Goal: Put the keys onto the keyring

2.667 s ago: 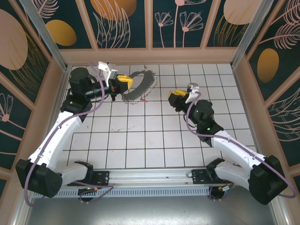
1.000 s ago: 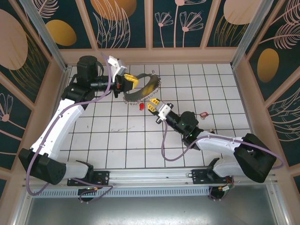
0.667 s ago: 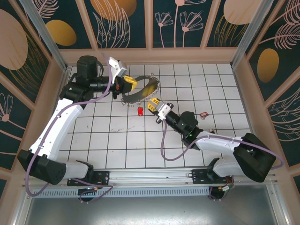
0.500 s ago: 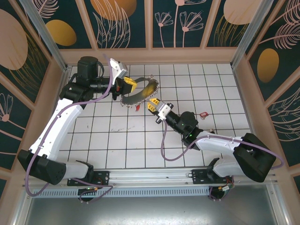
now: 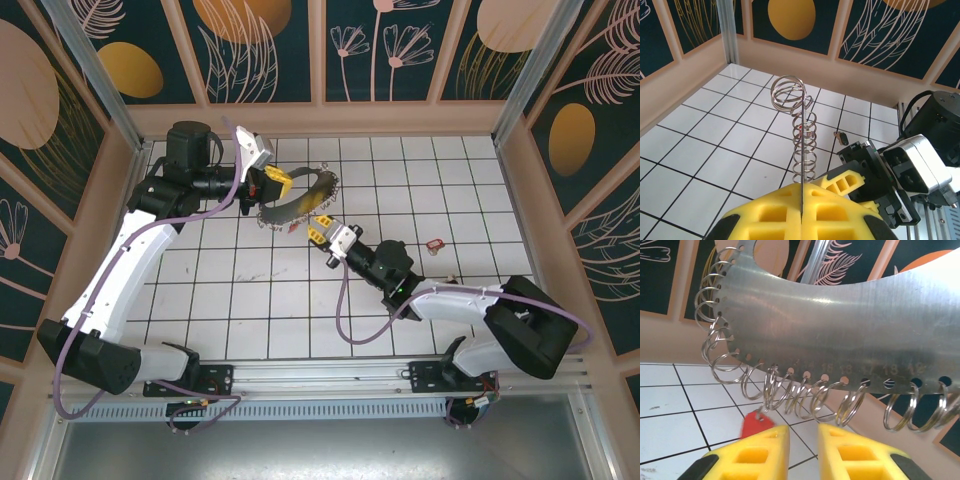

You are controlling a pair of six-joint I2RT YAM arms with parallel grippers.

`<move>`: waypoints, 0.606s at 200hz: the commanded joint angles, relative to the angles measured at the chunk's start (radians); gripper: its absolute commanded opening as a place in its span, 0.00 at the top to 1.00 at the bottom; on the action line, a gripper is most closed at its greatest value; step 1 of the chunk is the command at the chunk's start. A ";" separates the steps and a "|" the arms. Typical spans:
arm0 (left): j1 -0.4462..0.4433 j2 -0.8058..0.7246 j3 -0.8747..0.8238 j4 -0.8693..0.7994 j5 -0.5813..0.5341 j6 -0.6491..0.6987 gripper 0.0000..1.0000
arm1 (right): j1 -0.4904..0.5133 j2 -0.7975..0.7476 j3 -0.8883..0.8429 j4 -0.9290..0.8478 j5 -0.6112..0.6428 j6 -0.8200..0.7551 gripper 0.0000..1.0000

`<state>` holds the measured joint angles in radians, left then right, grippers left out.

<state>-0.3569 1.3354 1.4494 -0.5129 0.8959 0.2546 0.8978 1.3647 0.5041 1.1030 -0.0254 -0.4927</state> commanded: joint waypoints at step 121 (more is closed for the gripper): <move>-0.017 -0.019 0.034 -0.031 -0.018 0.032 1.00 | 0.014 0.019 0.032 0.095 0.067 0.015 0.82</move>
<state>-0.3668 1.3342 1.4494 -0.5468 0.8738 0.2695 0.9024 1.3685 0.5045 1.1545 0.0242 -0.4919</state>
